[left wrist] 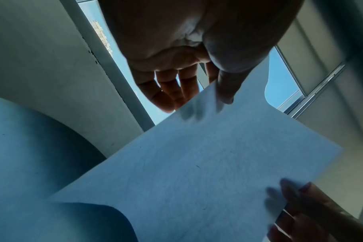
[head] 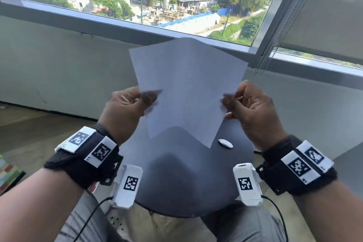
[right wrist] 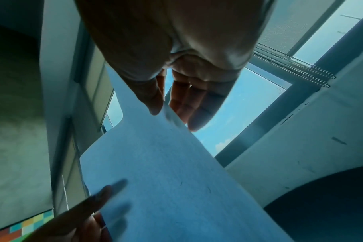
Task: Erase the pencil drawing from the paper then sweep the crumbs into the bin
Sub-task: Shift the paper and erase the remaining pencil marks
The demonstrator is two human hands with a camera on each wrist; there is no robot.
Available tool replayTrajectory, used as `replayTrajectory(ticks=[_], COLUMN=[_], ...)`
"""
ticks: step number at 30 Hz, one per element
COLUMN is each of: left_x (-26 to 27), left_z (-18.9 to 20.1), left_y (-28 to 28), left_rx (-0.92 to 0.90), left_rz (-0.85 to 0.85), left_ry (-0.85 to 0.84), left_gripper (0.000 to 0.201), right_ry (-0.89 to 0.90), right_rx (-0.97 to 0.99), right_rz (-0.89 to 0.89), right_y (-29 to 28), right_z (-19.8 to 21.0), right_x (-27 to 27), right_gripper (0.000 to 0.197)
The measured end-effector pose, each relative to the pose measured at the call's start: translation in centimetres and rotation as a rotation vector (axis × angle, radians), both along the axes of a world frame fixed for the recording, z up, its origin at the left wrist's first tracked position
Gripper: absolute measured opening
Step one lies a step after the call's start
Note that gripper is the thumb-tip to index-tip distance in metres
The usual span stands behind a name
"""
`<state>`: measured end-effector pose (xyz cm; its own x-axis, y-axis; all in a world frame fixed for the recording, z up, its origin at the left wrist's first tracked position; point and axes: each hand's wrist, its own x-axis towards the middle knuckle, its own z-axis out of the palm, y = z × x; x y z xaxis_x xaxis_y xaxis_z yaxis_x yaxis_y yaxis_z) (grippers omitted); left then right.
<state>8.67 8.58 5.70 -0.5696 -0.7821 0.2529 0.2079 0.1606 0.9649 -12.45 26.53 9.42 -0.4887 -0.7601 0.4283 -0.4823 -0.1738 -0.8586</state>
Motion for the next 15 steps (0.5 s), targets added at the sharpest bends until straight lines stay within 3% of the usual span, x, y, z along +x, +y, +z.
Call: replayTrajectory(ticks=[3, 5, 7, 12, 15], left_x=[0.3, 0.5, 0.5, -0.3, -0.5], left_z=[-1.7, -3.5, -4.1, -2.6, -3.2], left_y=[-0.3, -0.1, -0.3, -1.9, -2.0], left_rx=[-0.085, -0.147, -0.147, -0.124, -0.061], left_rz=[-0.031, -0.116, -0.133, -0.026, -0.008], left_ry=[-0.207, -0.457, -0.587, -0.515, -0.576], left_gripper=[0.014, 0.037, 0.048, 0.029, 0.018], right_ry=[-0.025, -0.083, -0.135, -0.14, -0.169], right_rx=[0.223, 0.44, 0.494, 0.387, 0.469], right_rz=[-0.053, -0.085, -0.137, -0.116, -0.085], right_y=[-0.1, 0.2, 0.2, -0.7, -1.0], right_z=[-3.3, -5.6, -6.4, -3.9, -4.8], right_x=[-0.7, -1.1, -1.8, -3.4, -4.0], right_gripper=[0.029, 0.009, 0.001, 0.009, 0.011])
